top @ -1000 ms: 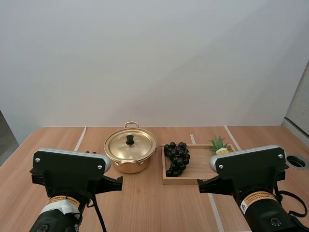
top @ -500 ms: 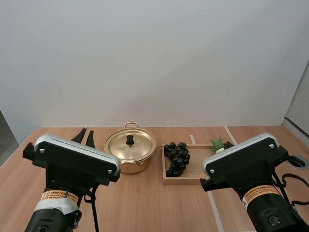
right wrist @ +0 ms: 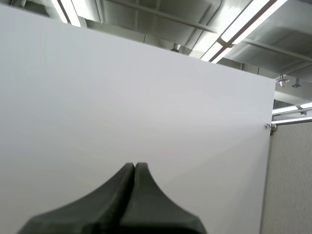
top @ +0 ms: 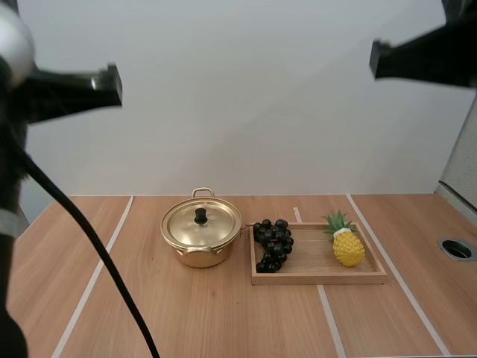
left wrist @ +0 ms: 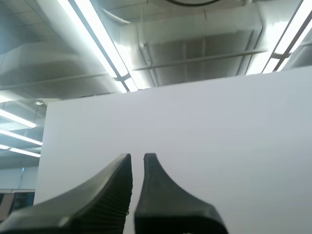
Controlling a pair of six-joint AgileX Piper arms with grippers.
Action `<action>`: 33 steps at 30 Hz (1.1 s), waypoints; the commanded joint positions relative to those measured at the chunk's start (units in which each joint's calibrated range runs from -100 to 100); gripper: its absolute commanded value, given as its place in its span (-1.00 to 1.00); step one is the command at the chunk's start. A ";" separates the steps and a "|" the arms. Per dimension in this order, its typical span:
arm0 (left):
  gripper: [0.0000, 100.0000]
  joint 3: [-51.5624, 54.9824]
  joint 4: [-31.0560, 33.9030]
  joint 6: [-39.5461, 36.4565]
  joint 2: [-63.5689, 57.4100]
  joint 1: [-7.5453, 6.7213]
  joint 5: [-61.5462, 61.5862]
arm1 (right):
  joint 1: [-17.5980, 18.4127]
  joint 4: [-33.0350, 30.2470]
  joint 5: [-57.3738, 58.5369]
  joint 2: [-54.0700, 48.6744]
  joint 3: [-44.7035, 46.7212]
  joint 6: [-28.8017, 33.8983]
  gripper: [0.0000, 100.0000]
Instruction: Open the pot, put the grape inside, and close it
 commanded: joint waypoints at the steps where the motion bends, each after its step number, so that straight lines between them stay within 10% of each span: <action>1: -0.65 -11.96 -2.06 2.22 6.28 -0.13 12.86 | -0.19 2.79 12.46 7.56 -12.95 2.67 -1.00; 7: -0.65 -36.19 2.41 -1.29 19.86 -0.13 47.62 | -0.19 4.58 35.80 24.78 -40.84 1.17 -1.00; 15: -0.65 -63.01 23.79 -24.97 37.35 -0.13 74.38 | -0.19 27.01 76.51 44.77 -70.88 -16.26 -1.00; 27: -0.65 -92.71 25.86 -25.61 59.71 -0.13 115.90 | -0.19 26.08 78.37 60.95 -84.68 -16.78 -1.00; 33: -0.65 -94.63 25.76 -25.51 60.24 -0.13 116.84 | -0.19 32.25 78.37 60.10 -84.68 -16.78 -1.00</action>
